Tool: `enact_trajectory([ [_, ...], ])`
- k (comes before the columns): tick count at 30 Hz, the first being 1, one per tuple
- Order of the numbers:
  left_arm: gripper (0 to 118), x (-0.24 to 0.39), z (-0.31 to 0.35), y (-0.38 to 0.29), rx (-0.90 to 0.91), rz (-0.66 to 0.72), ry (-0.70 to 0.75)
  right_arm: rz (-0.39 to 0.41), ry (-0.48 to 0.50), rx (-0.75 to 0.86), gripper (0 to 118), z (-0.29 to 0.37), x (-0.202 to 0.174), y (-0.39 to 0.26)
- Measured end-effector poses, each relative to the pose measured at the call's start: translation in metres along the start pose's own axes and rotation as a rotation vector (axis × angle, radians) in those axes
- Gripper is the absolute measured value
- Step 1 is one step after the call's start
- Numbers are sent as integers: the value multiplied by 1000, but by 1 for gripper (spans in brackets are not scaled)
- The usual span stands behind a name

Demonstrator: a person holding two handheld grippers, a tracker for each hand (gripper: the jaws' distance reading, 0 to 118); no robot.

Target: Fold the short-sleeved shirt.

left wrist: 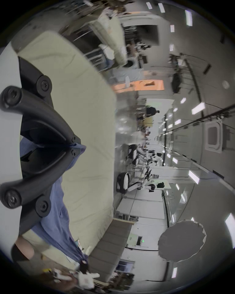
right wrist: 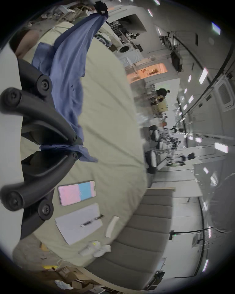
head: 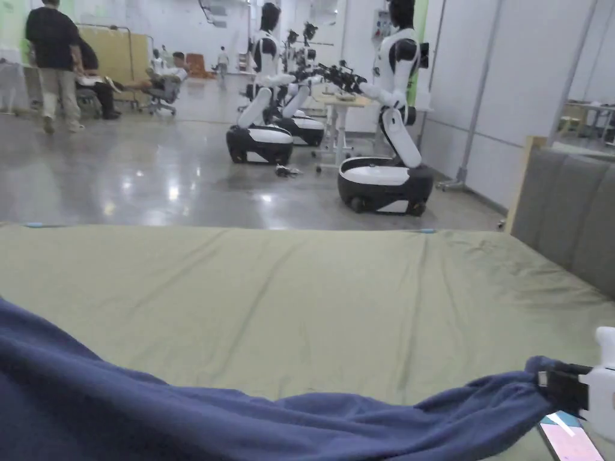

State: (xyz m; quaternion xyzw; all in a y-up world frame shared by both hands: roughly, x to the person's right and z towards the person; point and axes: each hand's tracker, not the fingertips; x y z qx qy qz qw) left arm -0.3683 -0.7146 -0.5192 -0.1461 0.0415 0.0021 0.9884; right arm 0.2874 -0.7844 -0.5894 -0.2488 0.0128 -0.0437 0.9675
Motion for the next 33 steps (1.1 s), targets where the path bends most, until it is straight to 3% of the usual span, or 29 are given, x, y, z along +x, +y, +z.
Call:
enact_trajectory([
  [2, 0, -13, 24, 16, 38, -23, 30, 36, 2, 70, 5, 32, -6, 17],
  [7, 0, -60, 65, 54, 97, 103, 85, 65, 3, 218, 5, 87, -16, 61],
  [16, 0, -101, 53, 103, 127, 167, 130, 91, -59, 368, 5, 119, -36, 141],
  [21, 0, -86, 7, 139, 105, 19, 169, 126, -132, 439, 5, 84, -56, 197],
  [29, 0, -70, -92, 208, 111, -10, 211, 172, -205, 474, 5, -3, -81, 277],
  [33, 0, -64, -157, 235, 80, -91, 279, 254, -273, 529, 5, -62, -92, 308],
])
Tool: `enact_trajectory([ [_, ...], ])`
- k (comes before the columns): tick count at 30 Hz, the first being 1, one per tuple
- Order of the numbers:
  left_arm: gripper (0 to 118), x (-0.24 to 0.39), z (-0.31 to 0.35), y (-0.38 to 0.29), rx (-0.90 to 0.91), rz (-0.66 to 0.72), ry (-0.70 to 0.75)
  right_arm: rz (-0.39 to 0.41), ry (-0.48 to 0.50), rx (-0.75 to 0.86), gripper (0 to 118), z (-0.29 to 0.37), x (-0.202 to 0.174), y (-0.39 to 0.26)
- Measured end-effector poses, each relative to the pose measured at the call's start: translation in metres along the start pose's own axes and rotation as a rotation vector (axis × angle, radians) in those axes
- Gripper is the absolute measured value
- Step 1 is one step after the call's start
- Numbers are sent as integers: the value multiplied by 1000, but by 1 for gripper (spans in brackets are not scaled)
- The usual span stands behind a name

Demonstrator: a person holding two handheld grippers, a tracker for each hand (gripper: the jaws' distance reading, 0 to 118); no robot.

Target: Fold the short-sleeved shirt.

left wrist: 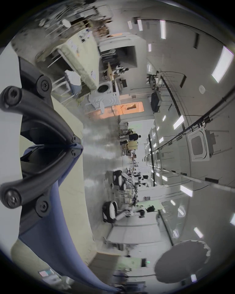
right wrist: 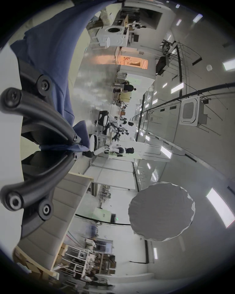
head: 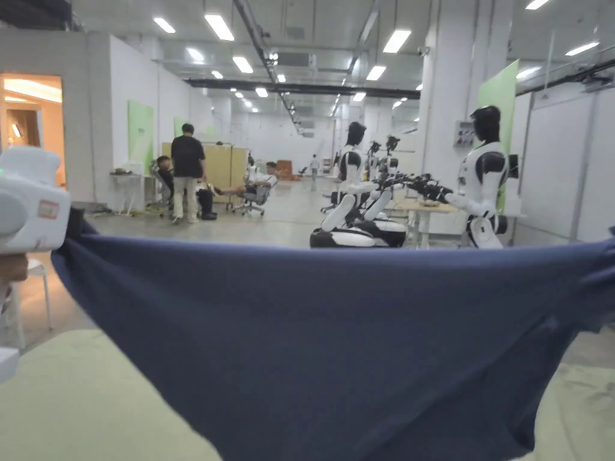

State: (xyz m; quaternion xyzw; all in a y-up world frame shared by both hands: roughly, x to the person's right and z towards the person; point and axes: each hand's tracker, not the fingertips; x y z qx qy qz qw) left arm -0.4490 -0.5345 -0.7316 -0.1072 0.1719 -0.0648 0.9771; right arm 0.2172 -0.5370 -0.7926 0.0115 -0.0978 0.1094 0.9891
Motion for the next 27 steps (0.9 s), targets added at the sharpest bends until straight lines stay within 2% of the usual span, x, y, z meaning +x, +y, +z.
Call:
enact_trajectory([
  [3, 0, 22, -35, 8, 34, -51, 40, -18, -33, -2, 5, -38, -17, -2],
  [8, 0, 57, -92, -1, 35, 22, 52, -54, -47, -8, 5, -104, -36, -19],
  [12, 0, 80, -127, -33, 44, 63, 85, -94, -42, -29, 5, -127, -47, -50],
  [14, 0, 85, -145, -58, 21, 92, 81, -81, -39, -58, 5, -135, -51, -76],
  [17, 0, 93, -161, -97, -40, 75, 72, -55, -18, -94, 5, -137, -57, -119],
  [20, 0, 98, -161, -143, -91, 80, 54, -63, 10, -174, 5, -129, -62, -164],
  [23, 0, 104, -149, -192, -157, 42, 36, -83, 25, -212, 5, -110, -63, -203],
  [27, 0, 106, -117, -247, -218, 60, 11, -86, 48, -272, 5, -74, -60, -243],
])
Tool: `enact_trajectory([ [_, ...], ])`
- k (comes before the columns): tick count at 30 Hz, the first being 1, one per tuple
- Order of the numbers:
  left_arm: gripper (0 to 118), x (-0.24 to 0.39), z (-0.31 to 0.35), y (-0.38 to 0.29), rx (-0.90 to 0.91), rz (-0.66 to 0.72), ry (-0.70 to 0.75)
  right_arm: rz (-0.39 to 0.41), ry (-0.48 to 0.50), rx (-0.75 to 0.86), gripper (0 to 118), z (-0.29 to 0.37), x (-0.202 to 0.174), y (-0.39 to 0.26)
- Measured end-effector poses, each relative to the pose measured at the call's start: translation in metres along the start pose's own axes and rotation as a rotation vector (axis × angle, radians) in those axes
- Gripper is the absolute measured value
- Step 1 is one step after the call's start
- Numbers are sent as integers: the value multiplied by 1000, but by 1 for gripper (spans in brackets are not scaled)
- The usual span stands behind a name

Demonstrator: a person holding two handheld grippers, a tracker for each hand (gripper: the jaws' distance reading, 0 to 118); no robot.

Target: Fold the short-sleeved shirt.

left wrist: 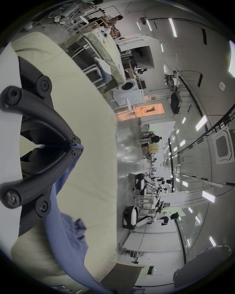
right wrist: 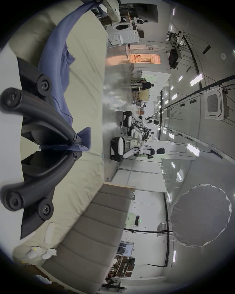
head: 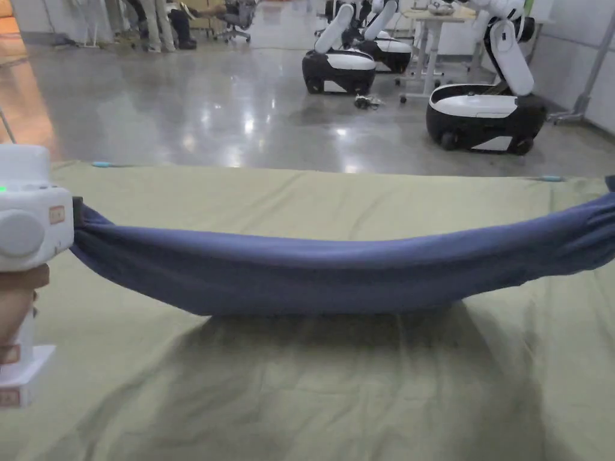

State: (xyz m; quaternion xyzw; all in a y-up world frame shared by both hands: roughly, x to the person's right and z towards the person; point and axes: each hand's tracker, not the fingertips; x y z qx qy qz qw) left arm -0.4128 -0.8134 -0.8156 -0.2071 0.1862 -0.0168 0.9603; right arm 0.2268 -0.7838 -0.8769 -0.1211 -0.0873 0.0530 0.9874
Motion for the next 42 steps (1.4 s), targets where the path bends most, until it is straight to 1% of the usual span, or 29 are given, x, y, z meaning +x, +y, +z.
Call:
enact_trajectory([
  [1, 0, -1, 7, -17, -8, -3, -5, -7, 7, -12, 5, 9, 1, -12],
  [3, 0, 1, 22, -56, -71, -34, 23, -32, 51, -62, 5, 39, 6, -43],
  [4, 0, -3, 33, -74, -87, -25, 8, -17, 50, -71, 5, 54, 8, -59],
  [7, 0, -12, 67, -108, -96, -21, -15, -6, 67, -97, 5, 90, 19, -98],
  [8, 0, -14, 90, -117, -102, -15, -31, -4, 72, -102, 5, 106, 24, -110],
  [9, 0, -19, 103, -123, -98, -3, -35, -17, 83, -123, 5, 117, 29, -115],
  [10, 0, -24, 119, -128, -100, 1, -36, -46, 81, -128, 5, 137, 34, -122],
  [11, 0, -28, 132, -131, -102, 1, -39, -53, 81, -130, 5, 150, 38, -125],
  [14, 0, -49, 183, -132, -71, 28, -65, -33, 84, -100, 5, 192, 57, -129],
  [15, 0, -56, 197, -133, -71, 36, -80, -19, 85, -93, 5, 207, 63, -130],
  [17, 0, -75, 215, -139, -96, 58, -118, -17, 96, -94, 5, 236, 76, -134],
  [18, 0, -81, 228, -148, -112, 48, -135, -15, 115, -102, 5, 257, 81, -137],
  [21, 0, -97, 258, -175, -106, 3, -161, -2, 128, -115, 5, 301, 98, -158],
  [22, 0, -103, 268, -185, -112, -2, -165, 3, 131, -120, 5, 329, 97, -157],
  [23, 0, -107, 276, -194, -120, -1, -172, 4, 134, -130, 5, 341, 102, -166],
  [24, 0, -111, 281, -201, -126, 5, -177, 9, 134, -143, 5, 347, 105, -173],
  [26, 0, -117, 287, -217, -137, 18, -182, 9, 137, -186, 5, 341, 117, -201],
  [28, 0, -117, 285, -233, -163, 26, -185, 14, 132, -244, 5, 340, 118, -218],
  [30, 0, -117, 281, -249, -188, 23, -175, 45, 122, -267, 5, 334, 116, -236],
  [32, 0, -112, 280, -263, -208, 3, -170, 72, 113, -292, 5, 331, 114, -250],
  [33, 0, -112, 278, -270, -223, -12, -170, 70, 110, -307, 5, 328, 115, -257],
  [34, 5, -114, 275, -278, -253, -30, -152, 58, 105, -334, 6, 324, 116, -266],
  [35, 21, -111, 277, -282, -296, -45, -135, 15, 73, -365, 7, 322, 119, -271],
  [36, 57, -108, 283, -284, -316, -67, -113, -24, 56, -392, 24, 321, 120, -273],
  [37, 106, -112, 289, -288, -304, -67, -124, -46, 22, -405, 47, 328, 120, -272],
  [38, 118, -118, 300, -291, -279, -44, -157, -68, 15, -375, 80, 335, 121, -272],
  [39, 113, -123, 317, -289, -206, -17, -204, -72, 38, -337, 111, 342, 123, -273],
  [40, 113, -129, 327, -287, -175, -1, -214, -75, 41, -290, 117, 351, 123, -270],
  [42, 113, -133, 359, -280, -124, -15, -176, -65, 44, -240, 116, 368, 118, -258],
])
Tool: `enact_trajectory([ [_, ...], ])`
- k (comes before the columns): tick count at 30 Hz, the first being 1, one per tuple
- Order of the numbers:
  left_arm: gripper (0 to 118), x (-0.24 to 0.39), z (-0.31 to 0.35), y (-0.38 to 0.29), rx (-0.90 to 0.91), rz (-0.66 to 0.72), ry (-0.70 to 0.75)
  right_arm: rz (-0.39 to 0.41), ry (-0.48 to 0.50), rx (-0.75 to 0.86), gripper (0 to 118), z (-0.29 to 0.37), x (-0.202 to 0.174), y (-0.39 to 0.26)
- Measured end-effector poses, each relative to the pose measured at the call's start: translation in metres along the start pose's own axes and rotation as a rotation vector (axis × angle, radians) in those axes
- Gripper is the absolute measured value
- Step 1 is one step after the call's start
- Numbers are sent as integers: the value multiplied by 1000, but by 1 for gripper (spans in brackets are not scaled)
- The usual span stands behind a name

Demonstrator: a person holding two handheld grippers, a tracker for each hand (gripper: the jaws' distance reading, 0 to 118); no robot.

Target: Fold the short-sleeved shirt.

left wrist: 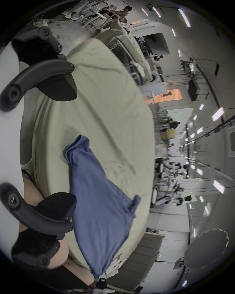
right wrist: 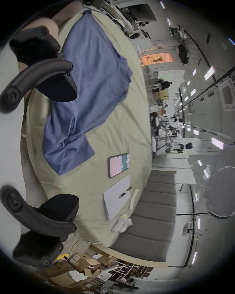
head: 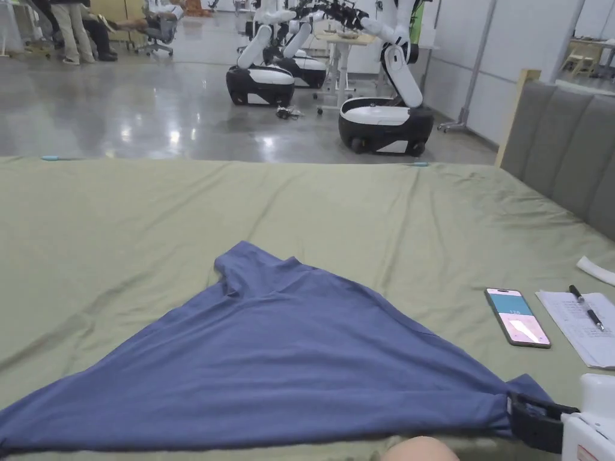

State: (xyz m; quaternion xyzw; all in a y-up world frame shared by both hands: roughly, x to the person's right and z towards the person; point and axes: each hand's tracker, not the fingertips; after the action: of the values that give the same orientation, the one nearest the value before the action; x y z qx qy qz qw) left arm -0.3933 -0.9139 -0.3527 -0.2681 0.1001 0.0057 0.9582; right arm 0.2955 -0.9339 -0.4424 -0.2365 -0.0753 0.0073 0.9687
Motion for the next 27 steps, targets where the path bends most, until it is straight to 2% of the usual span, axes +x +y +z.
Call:
enact_trajectory([
  [3, 113, 15, 52, 15, 99, -20, 32, 17, 50, 57, 114, 25, -22, 20],
  [4, 111, 16, 69, 19, 141, -12, 19, 50, 94, 73, 108, 31, -31, 26],
  [5, 107, 18, 85, 20, 174, 11, 14, 109, 129, 87, 95, 41, -45, 34],
  [6, 92, 30, 98, 26, 184, 30, 30, 161, 133, 96, 59, 48, -57, 40],
  [7, 35, 34, 111, 25, 201, 44, 42, 207, 117, 120, 24, 62, -78, 47],
  [8, 0, 37, 116, 24, 209, 42, 48, 228, 136, 131, 1, 73, -96, 52],
  [10, 0, 38, 104, 15, 192, 43, 70, 215, 276, 148, 1, 88, -119, 61],
  [12, 0, 36, 91, 14, 88, 34, -4, 225, 418, 150, 1, 103, -142, 70],
  [15, 0, 25, 49, 12, 2, 85, 14, 328, 440, 167, 1, 113, -174, 80],
  [16, 7, 20, 37, 14, -2, 122, 11, 320, 458, 168, 1, 113, -178, 82],
  [17, 7, 13, 17, 16, -20, 173, 27, 305, 478, 170, 1, 115, -182, 85],
  [19, 21, 0, -19, 21, -93, 241, 19, 302, 493, 160, 1, 116, -190, 91],
  [20, 55, -6, -37, 22, -109, 273, 5, 309, 490, 160, 1, 116, -193, 94],
  [21, 95, -10, -51, 22, -121, 300, 0, 316, 489, 158, 1, 116, -196, 95],
  [22, 105, -14, -67, 22, -113, 330, -16, 321, 487, 150, 1, 115, -198, 98],
  [26, 102, -20, -110, 18, -191, 349, 4, 305, 469, 125, 1, 105, -186, 99],
  [27, 97, -20, -115, 17, -214, 350, 4, 304, 460, 117, 1, 103, -185, 101],
])
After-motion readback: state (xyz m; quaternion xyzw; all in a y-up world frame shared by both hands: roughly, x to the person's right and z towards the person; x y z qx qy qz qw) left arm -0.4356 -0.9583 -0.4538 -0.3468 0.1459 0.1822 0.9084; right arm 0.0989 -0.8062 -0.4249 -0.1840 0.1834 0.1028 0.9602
